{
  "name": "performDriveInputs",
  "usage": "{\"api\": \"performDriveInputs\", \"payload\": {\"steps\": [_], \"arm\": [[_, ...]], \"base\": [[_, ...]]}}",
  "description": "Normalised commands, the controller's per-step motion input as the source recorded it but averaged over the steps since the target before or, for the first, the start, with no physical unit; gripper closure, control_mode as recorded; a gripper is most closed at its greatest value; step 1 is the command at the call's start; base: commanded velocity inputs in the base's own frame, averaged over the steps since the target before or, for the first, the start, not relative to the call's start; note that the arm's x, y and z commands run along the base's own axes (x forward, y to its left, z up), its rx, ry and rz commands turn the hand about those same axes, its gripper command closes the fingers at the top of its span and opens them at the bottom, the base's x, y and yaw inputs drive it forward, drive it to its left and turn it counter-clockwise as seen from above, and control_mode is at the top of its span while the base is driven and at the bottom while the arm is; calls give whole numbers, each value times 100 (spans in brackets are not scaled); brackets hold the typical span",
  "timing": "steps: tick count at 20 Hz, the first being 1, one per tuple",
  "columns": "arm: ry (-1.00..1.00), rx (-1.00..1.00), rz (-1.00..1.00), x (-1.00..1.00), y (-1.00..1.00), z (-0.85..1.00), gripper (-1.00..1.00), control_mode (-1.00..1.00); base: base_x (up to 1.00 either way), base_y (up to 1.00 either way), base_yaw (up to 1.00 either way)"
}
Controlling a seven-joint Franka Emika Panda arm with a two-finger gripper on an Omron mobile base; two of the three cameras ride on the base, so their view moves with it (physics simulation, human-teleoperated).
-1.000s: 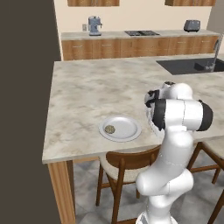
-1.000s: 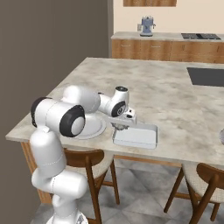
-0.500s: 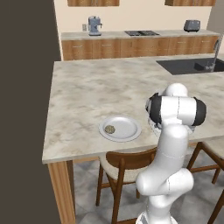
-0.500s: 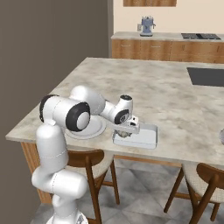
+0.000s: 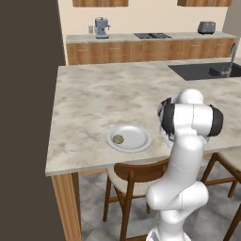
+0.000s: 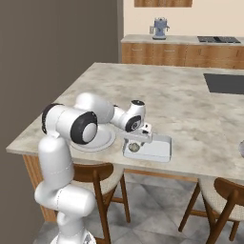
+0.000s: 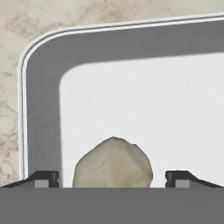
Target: Place two dumplings into each of the tupperware containers and then place the containers in the fridge.
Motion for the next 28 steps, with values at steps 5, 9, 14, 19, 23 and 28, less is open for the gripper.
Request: {"api": "performDriveInputs", "payload": {"steps": [5,9,14,19,23,28], "arm": [[2,0,6,-14,75,48,-100,-100],[9,-6,13,-11,100,34,-100,-100],[19,-8,21,3,100,8,-100,-100],[24,-1,26,12,100,4,-100,-100],[6,0,20,26,98,-6,-100,-100],[3,11,17,59,63,-15,-100,-100]], "base": [[0,0,0],[0,0,0],[0,0,0],[0,0,0],[0,0,0],[0,0,0]]}}
